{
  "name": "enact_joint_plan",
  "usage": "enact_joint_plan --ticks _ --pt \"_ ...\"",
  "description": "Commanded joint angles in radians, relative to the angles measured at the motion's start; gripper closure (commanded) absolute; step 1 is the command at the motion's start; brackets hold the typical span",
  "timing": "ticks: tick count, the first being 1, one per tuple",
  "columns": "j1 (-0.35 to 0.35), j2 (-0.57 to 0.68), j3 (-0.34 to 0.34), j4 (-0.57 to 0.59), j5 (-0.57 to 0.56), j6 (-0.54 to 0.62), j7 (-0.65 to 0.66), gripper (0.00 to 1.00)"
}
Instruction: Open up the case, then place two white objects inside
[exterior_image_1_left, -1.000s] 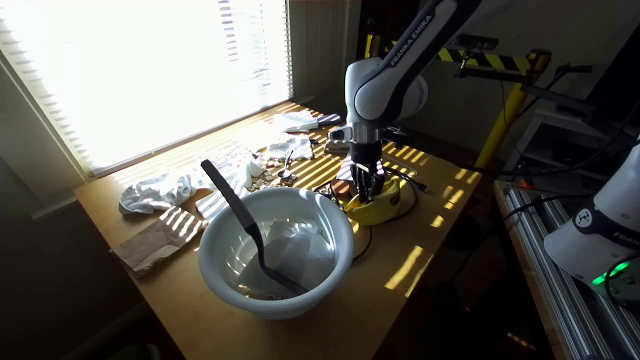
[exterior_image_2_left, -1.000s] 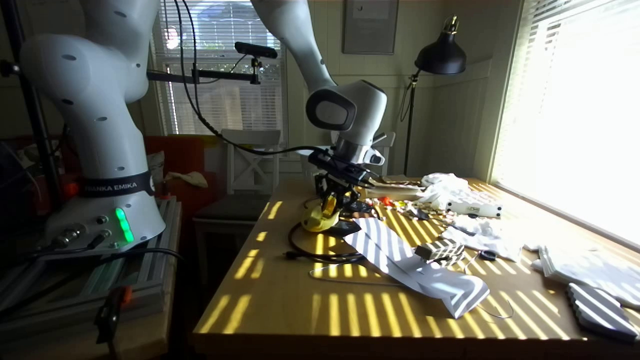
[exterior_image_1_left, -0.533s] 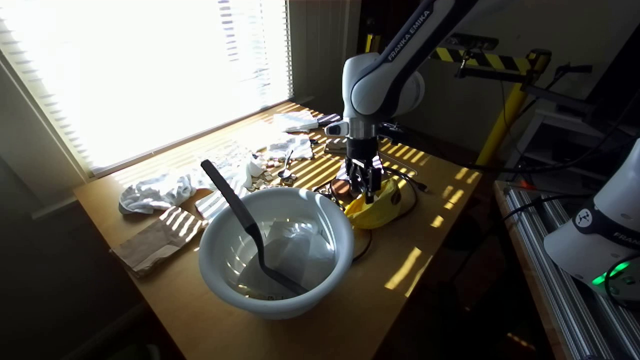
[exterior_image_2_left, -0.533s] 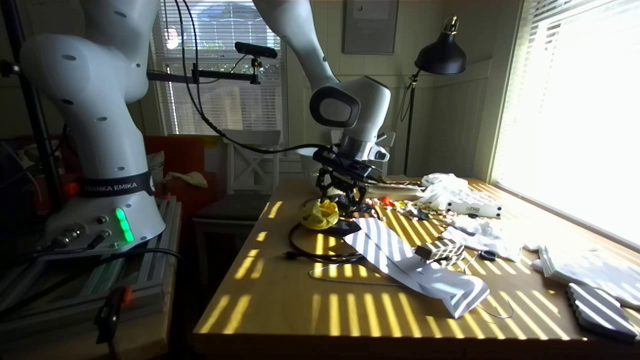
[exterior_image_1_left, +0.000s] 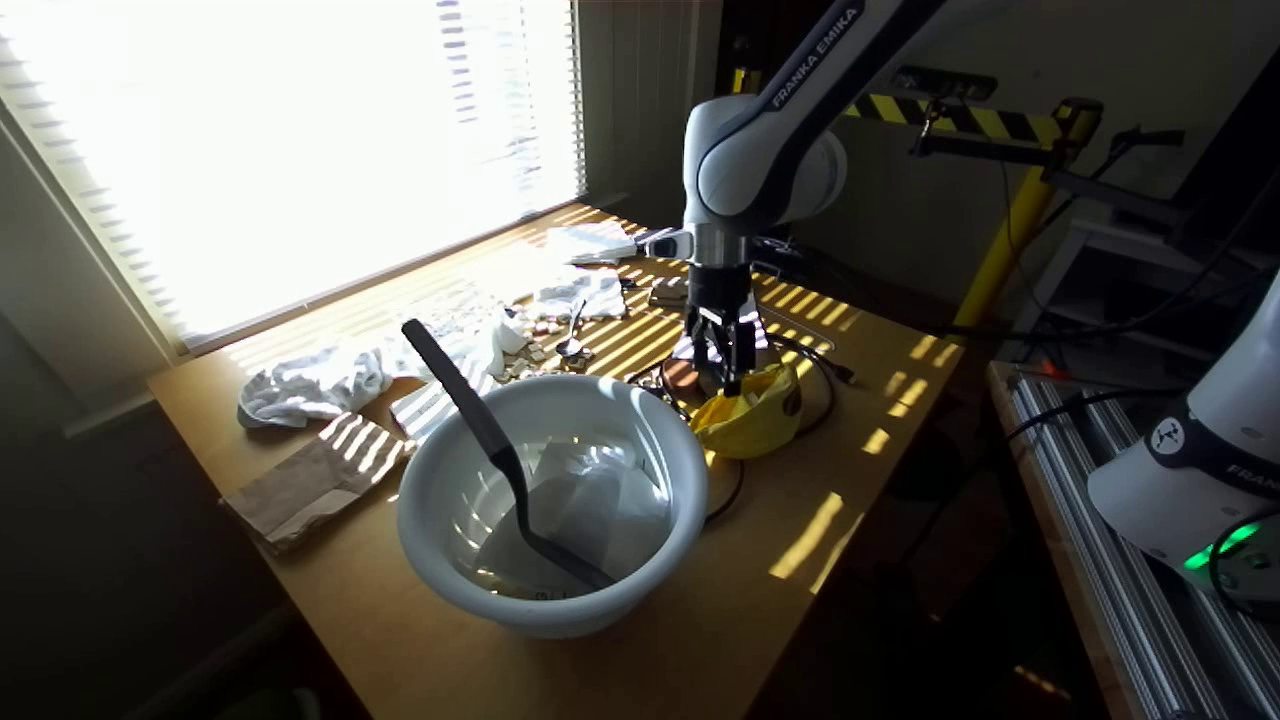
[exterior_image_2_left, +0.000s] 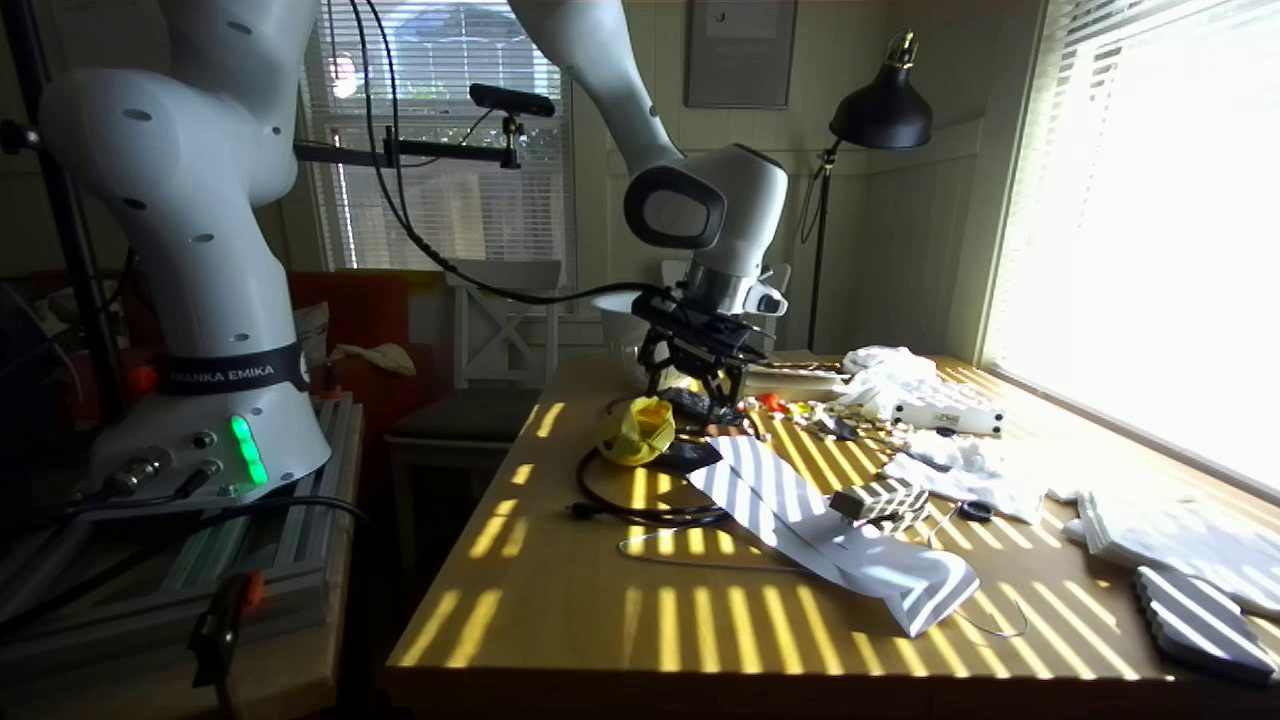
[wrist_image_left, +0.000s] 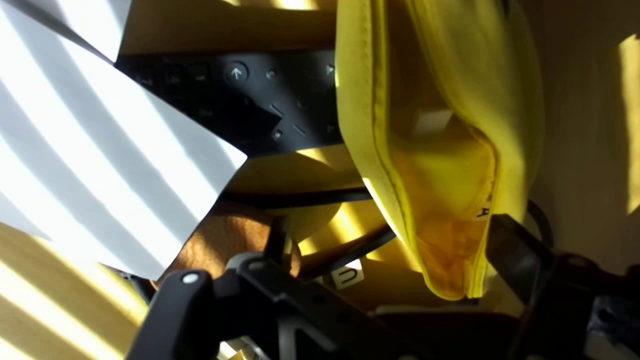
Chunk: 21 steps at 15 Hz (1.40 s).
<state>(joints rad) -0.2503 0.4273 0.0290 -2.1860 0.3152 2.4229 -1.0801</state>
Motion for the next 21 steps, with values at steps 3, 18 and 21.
enact_joint_plan --ticks 3,18,21 --pt "-0.027 -0.035 0.032 0.046 0.176 0.112 0.079 0.0" --pt "0.062 0.155 0.022 0.18 0.159 0.514 0.345 0.0" --pt "0.023 0.183 0.084 0.189 0.06 0.541 0.43 0.0"
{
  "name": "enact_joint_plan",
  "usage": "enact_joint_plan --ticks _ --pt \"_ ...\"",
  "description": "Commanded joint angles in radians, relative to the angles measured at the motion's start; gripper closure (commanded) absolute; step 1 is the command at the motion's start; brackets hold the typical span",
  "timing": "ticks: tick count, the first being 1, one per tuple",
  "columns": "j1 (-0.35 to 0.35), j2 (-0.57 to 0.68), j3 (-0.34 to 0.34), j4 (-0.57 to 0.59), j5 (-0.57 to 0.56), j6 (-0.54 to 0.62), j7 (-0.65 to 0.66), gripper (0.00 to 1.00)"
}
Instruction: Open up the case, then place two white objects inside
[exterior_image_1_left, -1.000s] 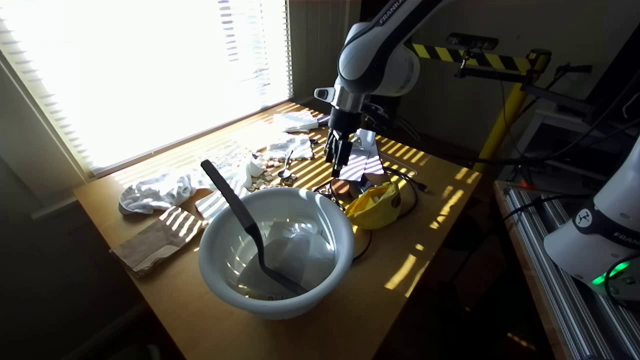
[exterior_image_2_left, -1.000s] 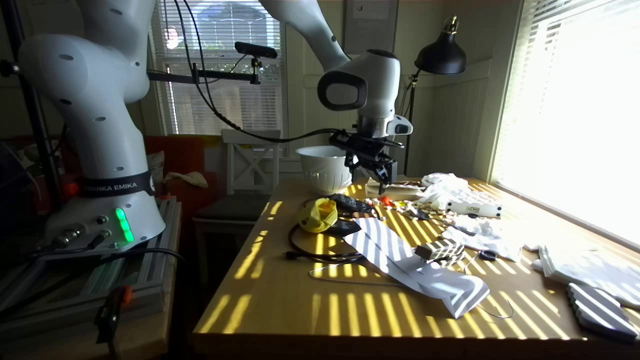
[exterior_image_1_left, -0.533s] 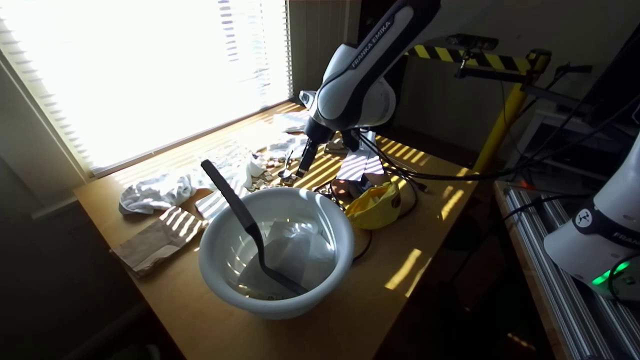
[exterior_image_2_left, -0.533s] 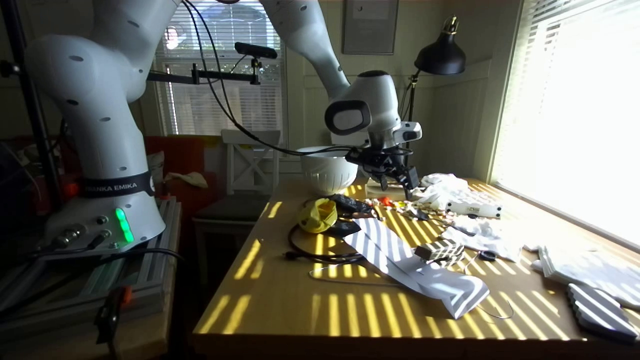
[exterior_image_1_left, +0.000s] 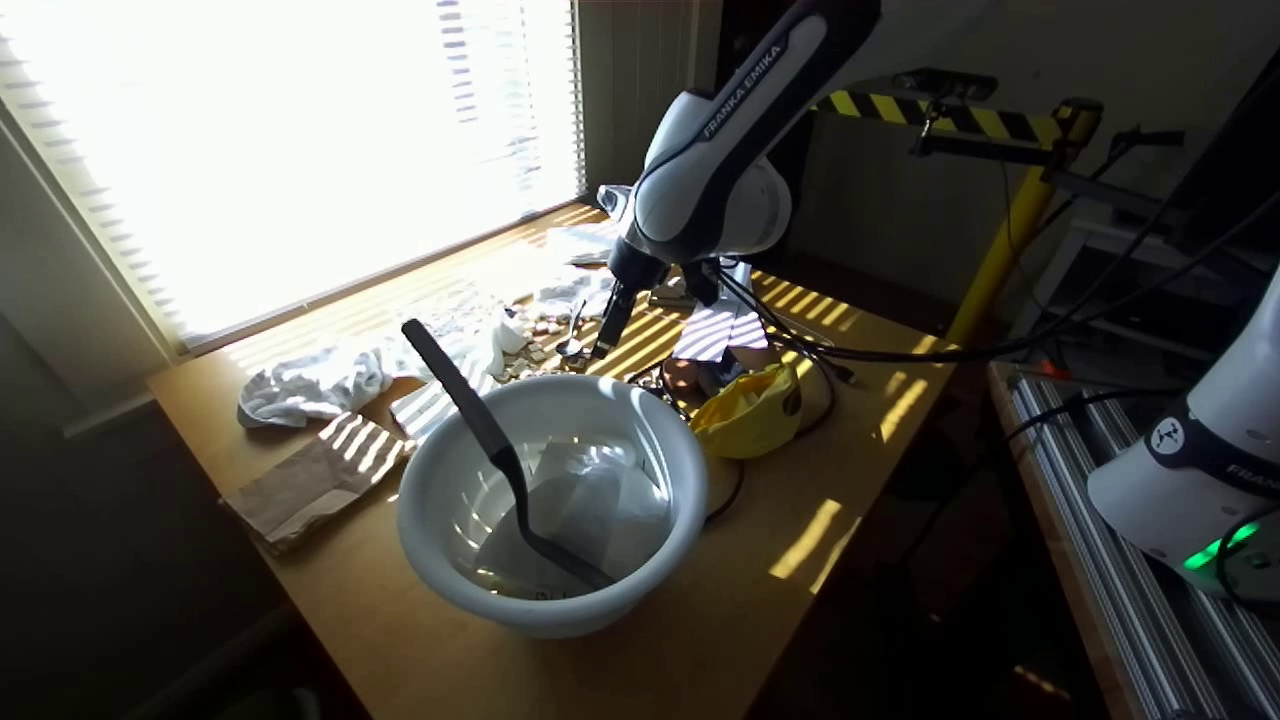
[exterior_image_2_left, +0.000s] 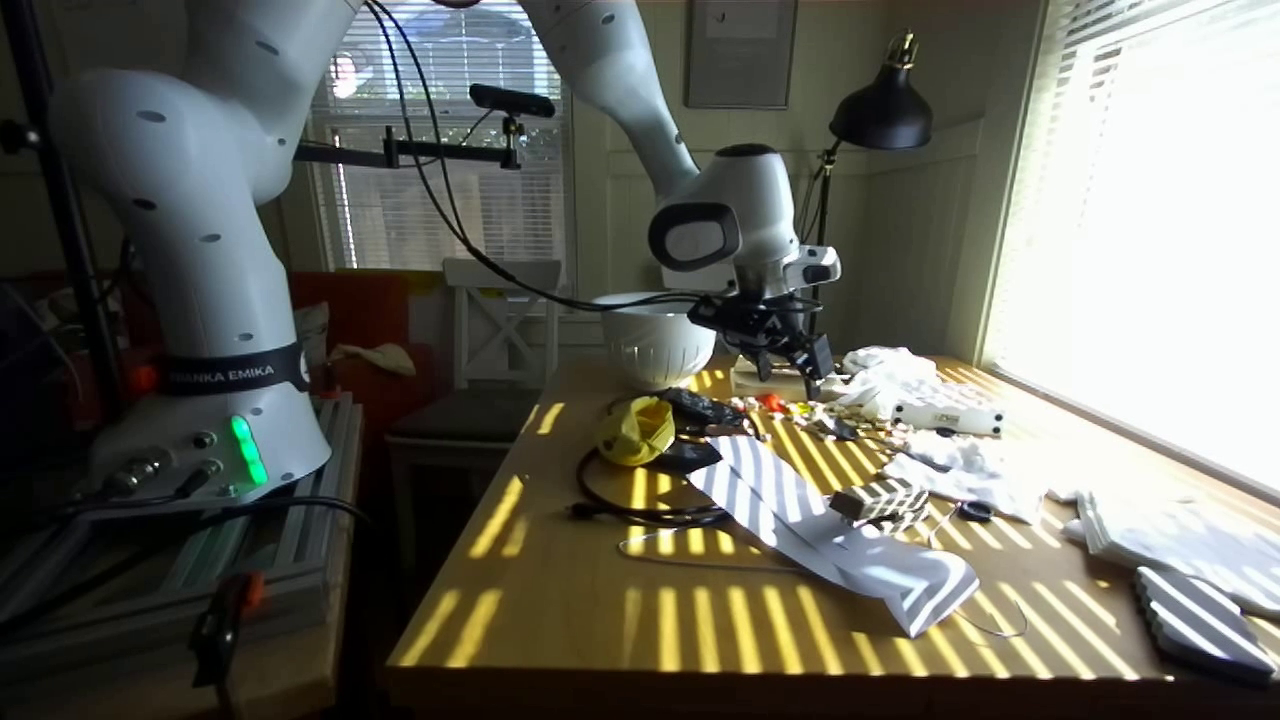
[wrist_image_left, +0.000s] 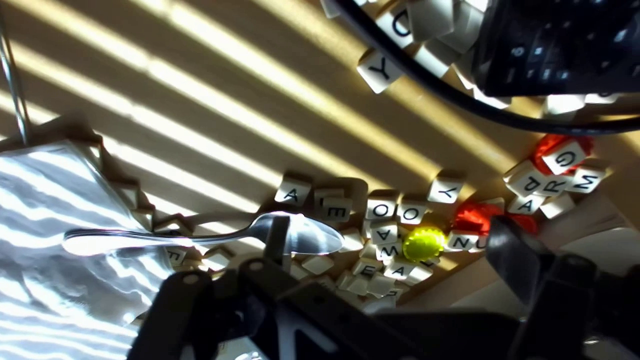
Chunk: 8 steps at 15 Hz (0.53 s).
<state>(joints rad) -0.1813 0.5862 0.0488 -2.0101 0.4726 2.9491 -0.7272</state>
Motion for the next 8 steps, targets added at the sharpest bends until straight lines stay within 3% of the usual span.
enact_joint_plan --ticks 1,3,6,7,8 --pt "-0.038 0.034 0.066 0.017 -0.12 0.026 0.091 0.0" --pt "-0.03 0.058 0.072 0.031 -0.191 0.039 0.153 0.0" --pt "0.018 0.092 0.025 0.043 -0.31 0.058 0.267 0.0" --pt "0.028 0.102 0.012 0.045 -0.345 0.067 0.304 0.13" --pt "0.033 0.113 0.006 0.053 -0.37 0.068 0.331 0.17"
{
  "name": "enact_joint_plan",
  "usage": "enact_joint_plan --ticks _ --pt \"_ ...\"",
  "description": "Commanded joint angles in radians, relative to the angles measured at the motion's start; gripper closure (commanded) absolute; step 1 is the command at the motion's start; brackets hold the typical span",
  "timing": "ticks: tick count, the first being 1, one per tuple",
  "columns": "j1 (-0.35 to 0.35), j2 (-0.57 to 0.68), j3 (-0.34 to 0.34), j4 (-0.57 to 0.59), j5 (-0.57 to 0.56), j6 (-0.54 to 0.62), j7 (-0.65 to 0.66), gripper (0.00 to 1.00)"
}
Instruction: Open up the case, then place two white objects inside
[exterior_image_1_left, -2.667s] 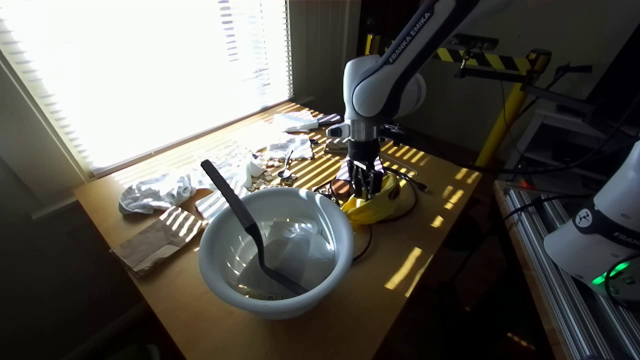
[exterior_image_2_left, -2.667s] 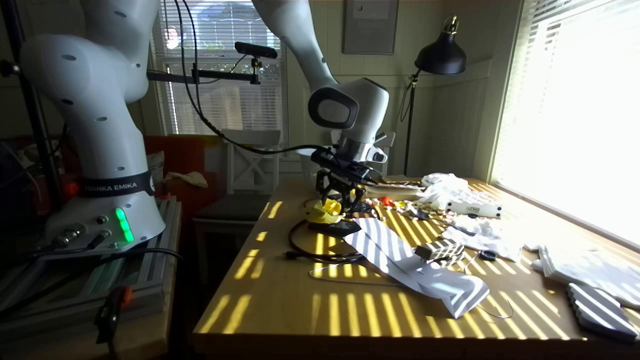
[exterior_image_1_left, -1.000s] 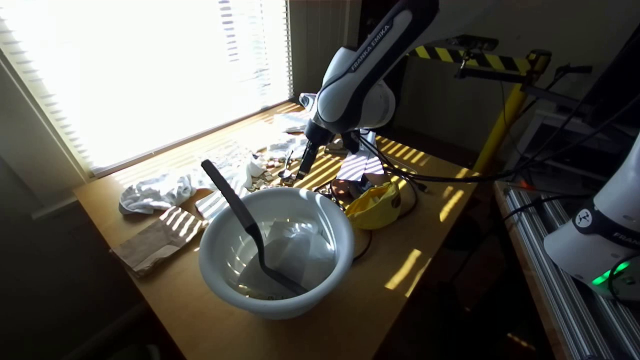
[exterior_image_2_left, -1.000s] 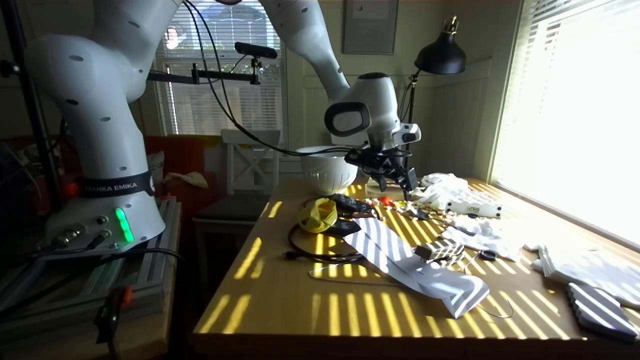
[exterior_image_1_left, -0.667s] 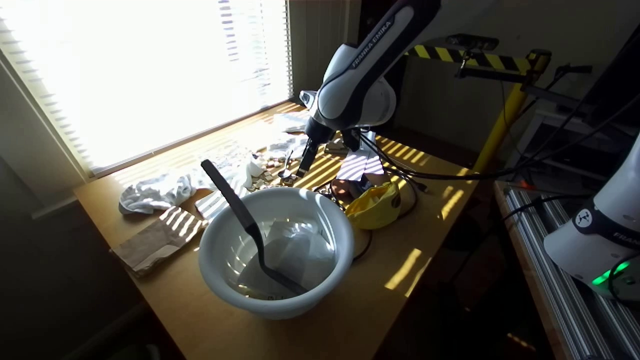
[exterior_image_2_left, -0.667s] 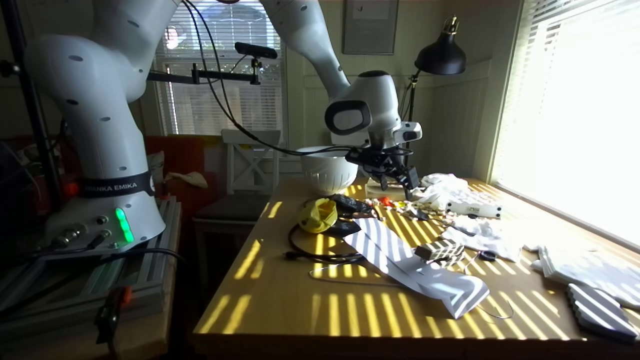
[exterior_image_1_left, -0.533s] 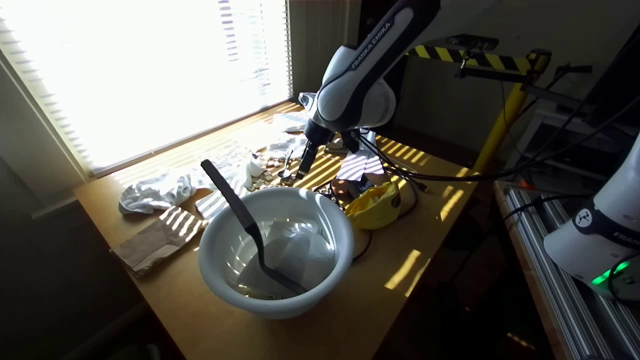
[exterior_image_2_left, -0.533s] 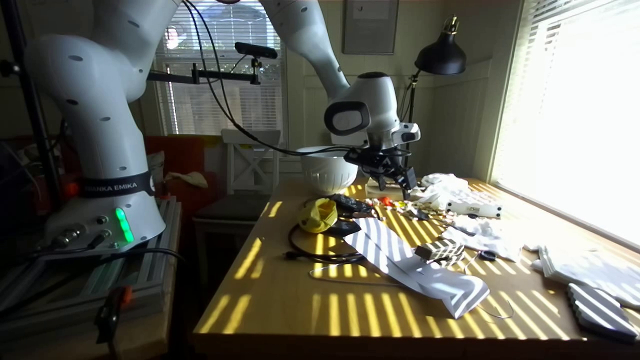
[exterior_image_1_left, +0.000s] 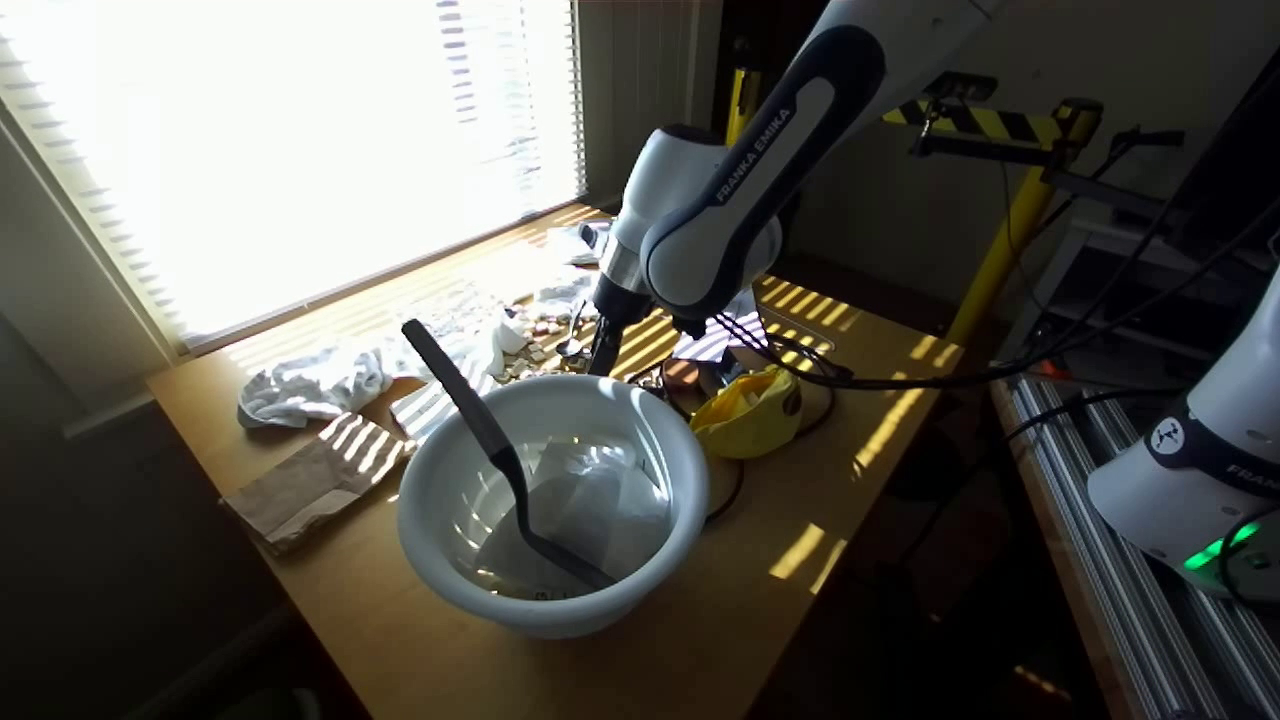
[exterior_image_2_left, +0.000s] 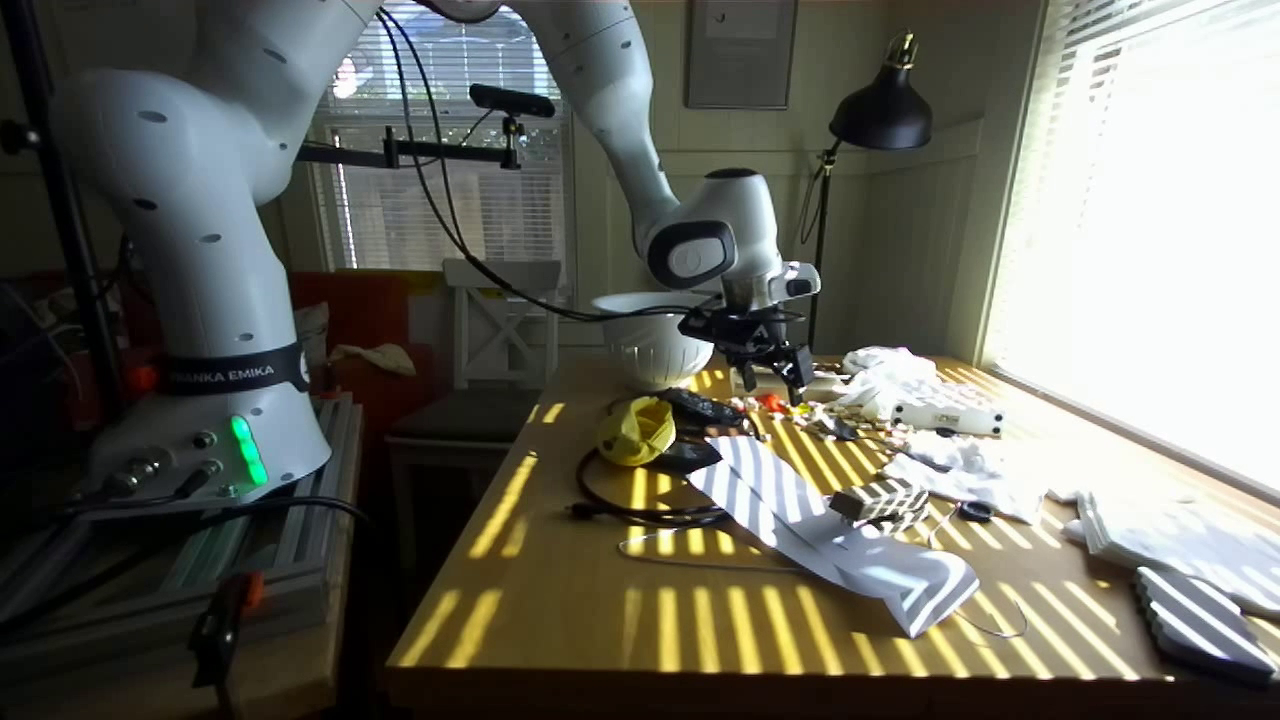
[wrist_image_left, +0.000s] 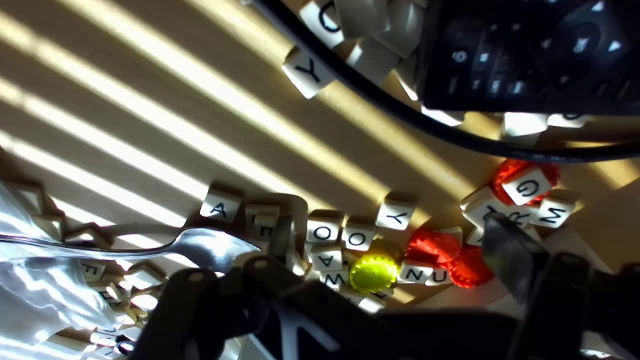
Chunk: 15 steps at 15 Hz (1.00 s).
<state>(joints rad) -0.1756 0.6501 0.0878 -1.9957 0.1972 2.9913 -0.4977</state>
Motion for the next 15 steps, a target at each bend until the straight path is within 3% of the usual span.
enact_joint_plan --ticks 1,2,6,9,15 --pt "0.026 0.062 -0.03 0.047 -0.113 0.029 0.124 0.22" --pt "0.027 0.073 -0.029 0.058 -0.128 0.03 0.145 0.28" --pt "0.022 0.12 -0.006 0.123 -0.153 0.019 0.194 0.26" --pt "0.043 0.145 -0.017 0.164 -0.165 0.007 0.228 0.34" --pt "0.085 0.141 -0.061 0.172 -0.181 -0.011 0.276 0.33"
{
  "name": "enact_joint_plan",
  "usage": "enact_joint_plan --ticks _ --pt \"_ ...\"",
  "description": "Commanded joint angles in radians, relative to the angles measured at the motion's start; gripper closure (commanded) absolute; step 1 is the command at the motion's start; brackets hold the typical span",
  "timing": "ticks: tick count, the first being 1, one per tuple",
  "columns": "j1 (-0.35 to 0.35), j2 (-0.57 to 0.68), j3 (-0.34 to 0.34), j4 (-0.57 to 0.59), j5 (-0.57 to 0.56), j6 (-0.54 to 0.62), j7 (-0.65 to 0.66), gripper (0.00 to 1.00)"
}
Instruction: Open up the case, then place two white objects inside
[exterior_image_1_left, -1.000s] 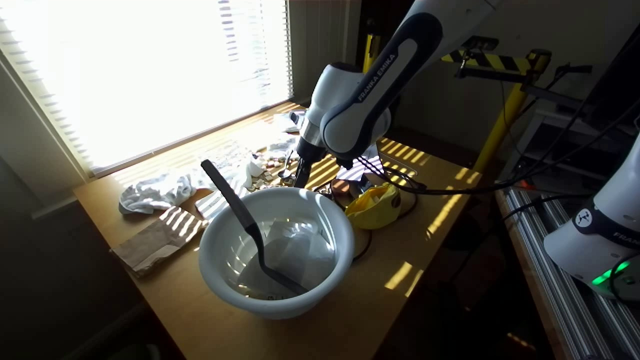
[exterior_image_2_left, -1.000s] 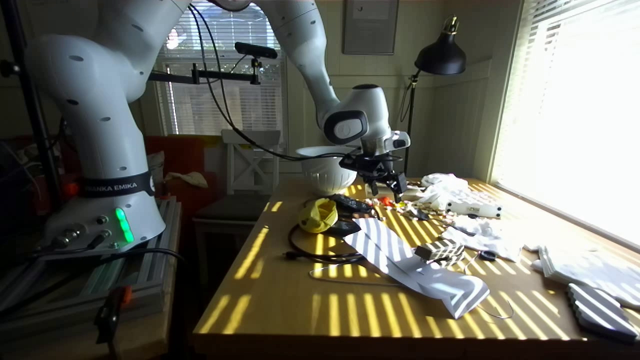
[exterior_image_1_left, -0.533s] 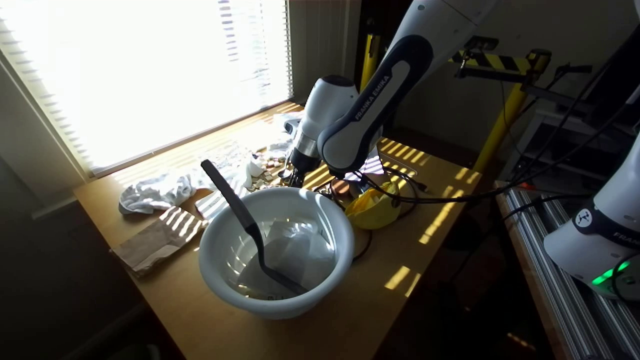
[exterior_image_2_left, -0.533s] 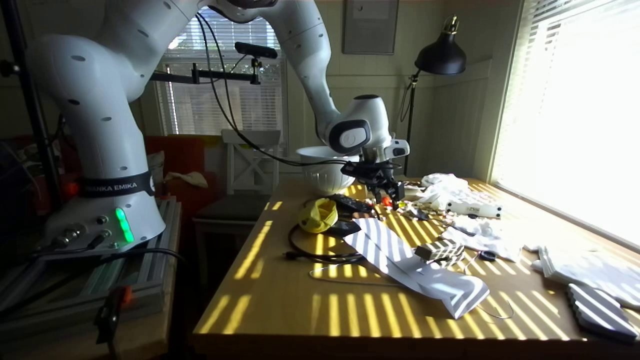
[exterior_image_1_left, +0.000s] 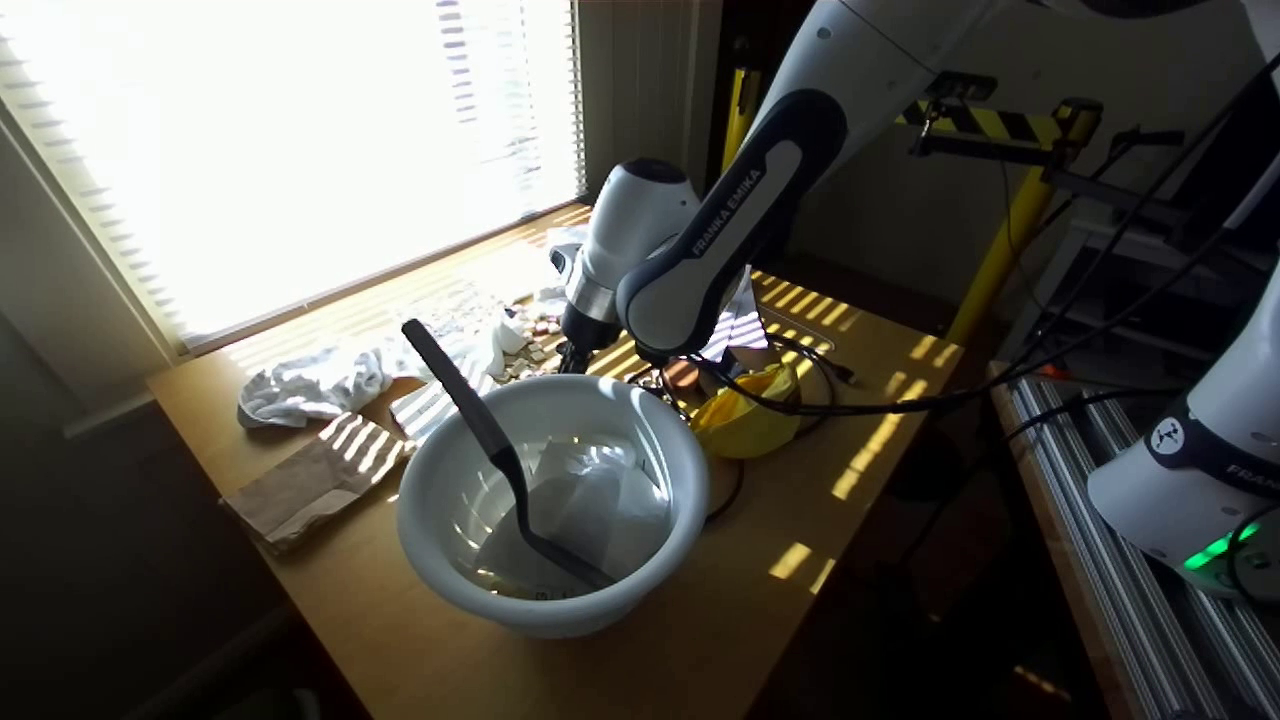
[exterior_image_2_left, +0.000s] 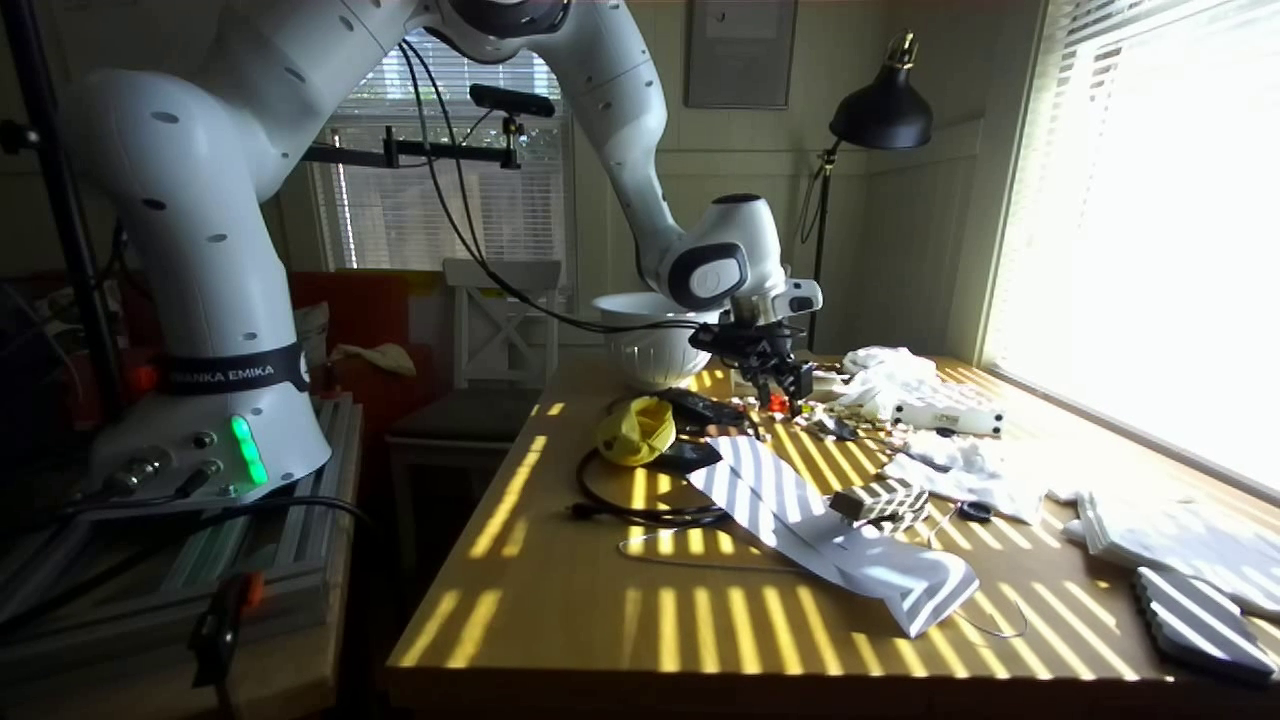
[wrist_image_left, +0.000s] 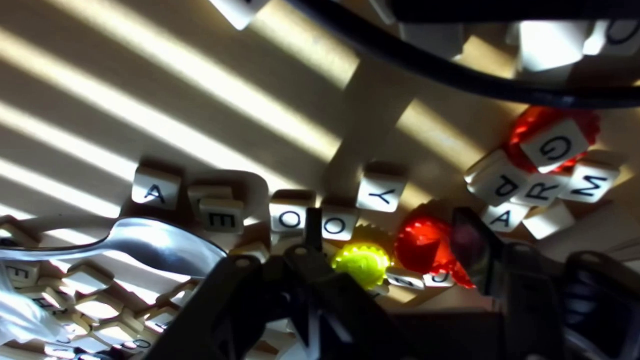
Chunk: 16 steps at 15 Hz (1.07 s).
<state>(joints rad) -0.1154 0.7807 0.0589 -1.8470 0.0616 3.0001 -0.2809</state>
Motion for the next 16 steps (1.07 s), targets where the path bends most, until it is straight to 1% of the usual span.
enact_joint_plan --ticks 1,5,8,9,10,11,13,14,16 --pt "0.028 0.003 -0.04 0.018 -0.049 -0.024 0.065 0.33" --pt "0.012 -0.015 -0.028 -0.004 -0.045 -0.048 0.062 0.36" --pt "0.003 -0.017 -0.015 -0.007 -0.041 -0.064 0.055 0.4" --pt "0.005 -0.017 -0.016 -0.005 -0.041 -0.067 0.056 0.4" --pt "0.01 -0.017 -0.021 -0.005 -0.042 -0.069 0.06 0.45" --pt "0.009 -0.018 -0.019 -0.006 -0.042 -0.068 0.058 0.45" --pt "0.012 -0.017 -0.023 -0.004 -0.043 -0.073 0.061 0.57" --pt "0.013 -0.018 -0.024 -0.003 -0.043 -0.077 0.062 0.75" --pt "0.016 -0.023 -0.029 -0.005 -0.044 -0.084 0.064 0.91"
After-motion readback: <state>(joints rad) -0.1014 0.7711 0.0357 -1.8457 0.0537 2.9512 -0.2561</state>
